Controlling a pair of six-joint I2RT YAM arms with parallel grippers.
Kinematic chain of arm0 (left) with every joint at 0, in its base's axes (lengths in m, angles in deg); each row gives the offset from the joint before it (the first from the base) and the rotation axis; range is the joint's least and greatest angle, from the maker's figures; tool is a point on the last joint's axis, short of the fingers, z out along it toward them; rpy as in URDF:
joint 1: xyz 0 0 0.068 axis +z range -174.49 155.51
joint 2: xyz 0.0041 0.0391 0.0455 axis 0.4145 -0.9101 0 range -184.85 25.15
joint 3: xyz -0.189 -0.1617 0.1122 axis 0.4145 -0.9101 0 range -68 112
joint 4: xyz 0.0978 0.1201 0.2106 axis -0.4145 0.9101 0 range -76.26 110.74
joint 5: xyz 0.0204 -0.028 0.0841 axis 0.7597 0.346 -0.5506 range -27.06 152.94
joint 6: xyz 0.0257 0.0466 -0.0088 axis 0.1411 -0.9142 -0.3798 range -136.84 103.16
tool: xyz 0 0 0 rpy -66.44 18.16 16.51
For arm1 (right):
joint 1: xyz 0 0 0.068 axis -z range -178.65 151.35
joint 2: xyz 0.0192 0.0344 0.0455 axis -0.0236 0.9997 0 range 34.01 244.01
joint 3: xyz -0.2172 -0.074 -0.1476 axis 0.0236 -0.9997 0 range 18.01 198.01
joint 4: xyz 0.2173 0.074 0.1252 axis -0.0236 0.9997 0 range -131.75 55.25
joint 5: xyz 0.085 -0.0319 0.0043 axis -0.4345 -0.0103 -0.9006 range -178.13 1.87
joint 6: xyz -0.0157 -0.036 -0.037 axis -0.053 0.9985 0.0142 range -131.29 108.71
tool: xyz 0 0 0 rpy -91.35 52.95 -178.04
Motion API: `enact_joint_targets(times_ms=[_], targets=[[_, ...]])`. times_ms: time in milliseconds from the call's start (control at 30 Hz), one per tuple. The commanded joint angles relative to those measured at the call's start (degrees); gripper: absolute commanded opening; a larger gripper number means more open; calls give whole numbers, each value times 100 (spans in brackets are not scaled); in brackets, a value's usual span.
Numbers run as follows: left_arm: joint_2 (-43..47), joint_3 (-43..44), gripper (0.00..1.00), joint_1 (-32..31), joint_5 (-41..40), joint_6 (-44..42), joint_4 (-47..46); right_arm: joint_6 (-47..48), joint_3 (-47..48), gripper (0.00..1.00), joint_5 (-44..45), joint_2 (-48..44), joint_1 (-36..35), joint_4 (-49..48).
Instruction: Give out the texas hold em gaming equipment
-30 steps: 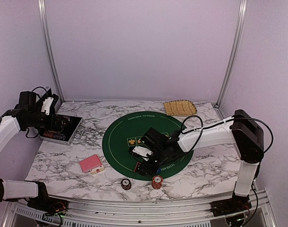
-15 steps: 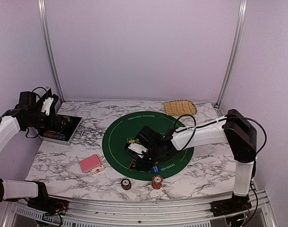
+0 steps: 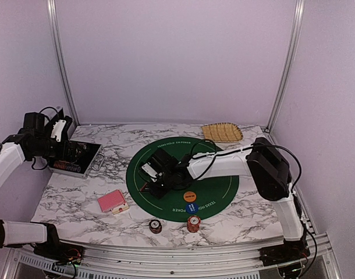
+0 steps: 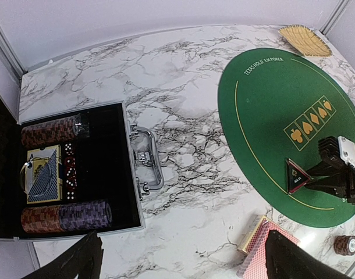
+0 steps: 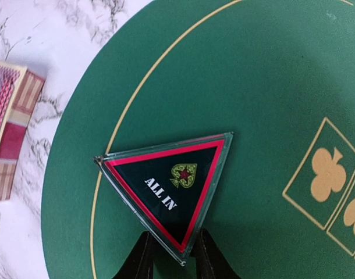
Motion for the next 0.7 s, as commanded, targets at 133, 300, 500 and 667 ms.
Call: enact_joint_targets(times_ms=[133,300,500,667], targets=[[45,132,99,25,201,-22,178,-134,1328,25,297,888,-30,161],[54,96,99,25,275,0,184,-189,1748,25,270,1162,41,204],[40,71,99,23,326,9,197,-283,1678,34,221,991,126,179],[39,90,99,24,359,0,236,-357,1065,68,325,195,128,133]])
